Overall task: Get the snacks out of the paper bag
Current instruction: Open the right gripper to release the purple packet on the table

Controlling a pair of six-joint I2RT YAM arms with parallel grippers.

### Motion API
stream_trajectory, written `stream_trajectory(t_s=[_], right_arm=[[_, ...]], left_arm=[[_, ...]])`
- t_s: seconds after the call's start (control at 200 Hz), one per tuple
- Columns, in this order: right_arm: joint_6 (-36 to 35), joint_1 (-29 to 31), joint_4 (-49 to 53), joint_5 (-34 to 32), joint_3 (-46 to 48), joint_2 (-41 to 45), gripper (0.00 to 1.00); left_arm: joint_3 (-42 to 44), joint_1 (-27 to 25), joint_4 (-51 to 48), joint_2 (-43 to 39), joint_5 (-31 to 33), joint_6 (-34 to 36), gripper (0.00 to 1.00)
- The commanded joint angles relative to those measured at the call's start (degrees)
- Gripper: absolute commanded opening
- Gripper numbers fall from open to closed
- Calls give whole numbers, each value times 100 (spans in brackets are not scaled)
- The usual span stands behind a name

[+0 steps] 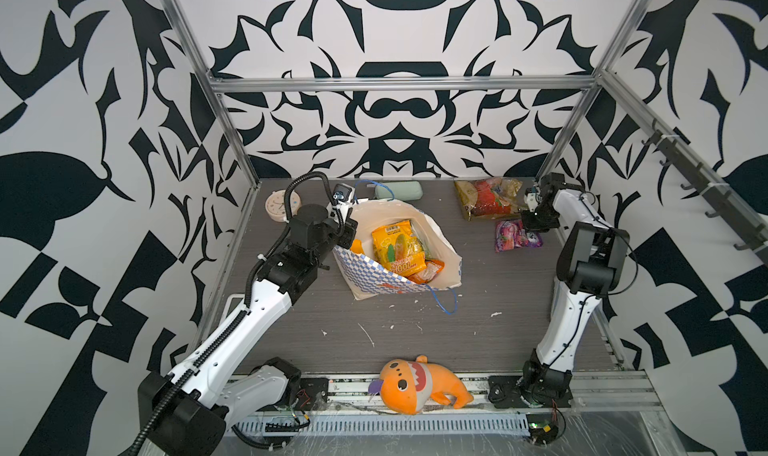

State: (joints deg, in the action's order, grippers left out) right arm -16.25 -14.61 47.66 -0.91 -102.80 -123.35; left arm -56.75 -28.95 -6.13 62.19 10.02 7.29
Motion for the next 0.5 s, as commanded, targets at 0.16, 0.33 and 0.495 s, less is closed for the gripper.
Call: stream_trajectory(t_s=[0.16, 0.33, 0.495], right_arm=[[-450, -156, -277, 131, -171, 28, 27], [-310, -164, -394, 14, -314, 75, 37], [-29, -160, -271, -243, -535, 325, 45]], left_arm=[[-77, 20, 608, -234, -103, -91, 0], [-151, 17, 544, -151, -154, -100, 0], [-156, 21, 585, -155, -180, -116, 0]])
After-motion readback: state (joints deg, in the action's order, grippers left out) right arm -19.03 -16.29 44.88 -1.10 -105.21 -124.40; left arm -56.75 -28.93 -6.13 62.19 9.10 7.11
